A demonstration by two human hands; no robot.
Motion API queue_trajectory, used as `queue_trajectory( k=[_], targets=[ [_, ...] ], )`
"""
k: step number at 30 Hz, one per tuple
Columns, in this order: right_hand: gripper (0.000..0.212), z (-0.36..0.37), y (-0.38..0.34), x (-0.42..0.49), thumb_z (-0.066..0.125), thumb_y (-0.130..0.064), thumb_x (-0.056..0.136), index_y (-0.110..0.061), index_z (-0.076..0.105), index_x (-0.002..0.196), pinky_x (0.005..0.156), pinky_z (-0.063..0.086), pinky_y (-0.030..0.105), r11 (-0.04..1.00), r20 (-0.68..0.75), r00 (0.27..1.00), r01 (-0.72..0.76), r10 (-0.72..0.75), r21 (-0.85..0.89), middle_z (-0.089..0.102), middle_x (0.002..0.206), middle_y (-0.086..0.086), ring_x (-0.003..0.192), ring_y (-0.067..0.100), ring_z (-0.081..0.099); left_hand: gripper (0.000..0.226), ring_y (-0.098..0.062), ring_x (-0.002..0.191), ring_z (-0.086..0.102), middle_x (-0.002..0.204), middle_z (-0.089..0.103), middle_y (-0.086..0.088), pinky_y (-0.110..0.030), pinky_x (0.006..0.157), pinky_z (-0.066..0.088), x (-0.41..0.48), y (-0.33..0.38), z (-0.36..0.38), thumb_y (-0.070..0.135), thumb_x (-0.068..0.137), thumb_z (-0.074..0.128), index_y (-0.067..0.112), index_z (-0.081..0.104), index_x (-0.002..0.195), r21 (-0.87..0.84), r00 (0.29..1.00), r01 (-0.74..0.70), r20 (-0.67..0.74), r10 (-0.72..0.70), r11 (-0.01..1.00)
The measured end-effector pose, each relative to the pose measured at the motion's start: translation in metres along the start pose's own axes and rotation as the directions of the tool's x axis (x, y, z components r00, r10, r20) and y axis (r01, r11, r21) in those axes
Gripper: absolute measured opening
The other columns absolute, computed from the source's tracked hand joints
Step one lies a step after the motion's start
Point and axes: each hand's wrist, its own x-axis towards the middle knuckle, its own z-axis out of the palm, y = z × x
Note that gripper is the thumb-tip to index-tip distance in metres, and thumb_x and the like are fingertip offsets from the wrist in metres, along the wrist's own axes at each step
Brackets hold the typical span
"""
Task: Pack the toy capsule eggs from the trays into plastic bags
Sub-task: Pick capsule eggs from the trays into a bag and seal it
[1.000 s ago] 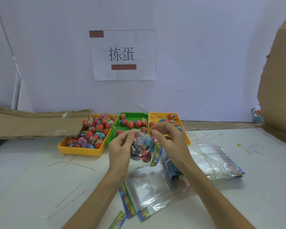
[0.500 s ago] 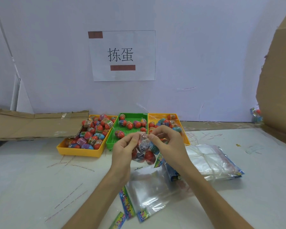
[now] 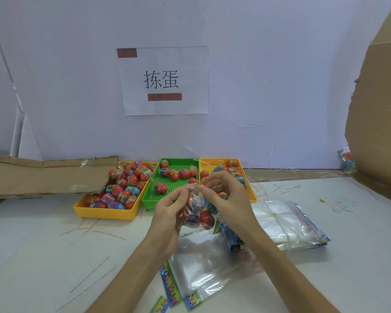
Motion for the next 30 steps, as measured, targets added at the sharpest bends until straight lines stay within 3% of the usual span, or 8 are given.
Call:
queue_trajectory(
  k=[8, 13, 18, 21, 24, 27, 30],
  targets=[
    [0.012, -0.0072, 0.0011, 0.0043, 0.076, -0.012, 0.088, -0.019, 0.074, 0.079, 0.070, 0.054, 0.019, 0.987, 0.078, 0.989, -0.130, 0.123, 0.095, 0.073, 0.077, -0.003, 0.075, 0.009, 0.067, 0.029, -0.015, 0.098, 0.073, 0.114, 0.076, -0.007, -0.025, 0.071, 0.058, -0.0007, 0.0027, 0.0014, 0.032, 0.088, 0.059, 0.023, 0.081, 0.105, 0.019, 0.999, 0.005, 0.037, -0.006, 1.000],
    [0.009, -0.0056, 0.0021, 0.0032, 0.077, -0.013, 0.088, -0.017, 0.074, 0.081, 0.071, 0.055, 0.019, 0.993, 0.026, 0.995, -0.097, 0.095, 0.063, 0.072, 0.077, -0.001, 0.074, 0.010, 0.067, 0.034, -0.013, 0.111, 0.070, 0.119, 0.075, -0.001, -0.031, 0.087, 0.055, -0.0011, 0.0020, 0.0023, 0.041, 0.078, 0.069, 0.028, 0.080, 0.108, 0.074, 0.999, -0.018, 0.048, 0.015, 0.997],
    [0.009, -0.0051, 0.0042, 0.0022, 0.073, -0.006, 0.089, -0.010, 0.072, 0.081, 0.070, 0.054, 0.019, 0.982, 0.041, 0.991, -0.135, 0.130, 0.136, 0.070, 0.075, 0.001, 0.072, 0.008, 0.064, 0.051, -0.024, 0.086, 0.074, 0.106, 0.075, -0.010, -0.030, 0.062, 0.058, 0.0005, 0.0000, 0.0018, 0.023, 0.070, 0.079, 0.015, 0.069, 0.119, 0.073, 0.998, 0.034, 0.058, -0.038, 0.997],
    [0.009, -0.0039, 0.0047, 0.0026, 0.070, -0.006, 0.091, -0.007, 0.072, 0.083, 0.069, 0.053, 0.018, 0.968, 0.071, 0.985, -0.167, 0.156, 0.188, 0.070, 0.075, 0.001, 0.073, 0.008, 0.066, 0.040, -0.024, 0.079, 0.072, 0.099, 0.075, -0.013, -0.029, 0.059, 0.056, 0.0002, -0.0011, 0.0010, 0.025, 0.073, 0.076, 0.013, 0.073, 0.110, 0.126, 0.996, 0.035, 0.077, -0.045, 0.991],
    [0.012, -0.0026, 0.0049, 0.0032, 0.072, -0.012, 0.092, -0.017, 0.073, 0.081, 0.069, 0.053, 0.017, 0.975, 0.070, 0.986, -0.158, 0.149, 0.158, 0.072, 0.077, -0.002, 0.074, 0.007, 0.067, 0.027, -0.023, 0.079, 0.072, 0.095, 0.075, -0.012, -0.030, 0.061, 0.057, 0.0002, -0.0015, 0.0007, 0.028, 0.072, 0.075, 0.021, 0.077, 0.098, 0.191, 0.998, -0.025, 0.065, 0.013, 0.981],
    [0.013, -0.0015, 0.0059, 0.0025, 0.074, -0.012, 0.090, -0.021, 0.072, 0.081, 0.071, 0.054, 0.021, 0.979, 0.070, 0.989, -0.139, 0.130, 0.148, 0.073, 0.078, 0.000, 0.075, 0.012, 0.068, 0.022, -0.026, 0.081, 0.072, 0.093, 0.075, -0.013, -0.031, 0.061, 0.057, 0.0009, -0.0016, -0.0005, 0.021, 0.074, 0.082, 0.025, 0.078, 0.095, 0.221, 0.998, -0.041, 0.062, 0.027, 0.974],
    [0.016, -0.0016, 0.0058, 0.0017, 0.080, -0.012, 0.085, -0.019, 0.067, 0.090, 0.067, 0.053, 0.020, 0.988, -0.004, 0.996, -0.092, 0.093, 0.124, 0.071, 0.076, 0.002, 0.073, 0.013, 0.067, 0.023, -0.033, 0.085, 0.070, 0.097, 0.074, -0.017, -0.036, 0.063, 0.056, 0.0004, -0.0026, 0.0010, 0.025, 0.073, 0.073, 0.028, 0.078, 0.095, 0.251, 0.998, -0.061, 0.043, 0.052, 0.966]
  ],
)
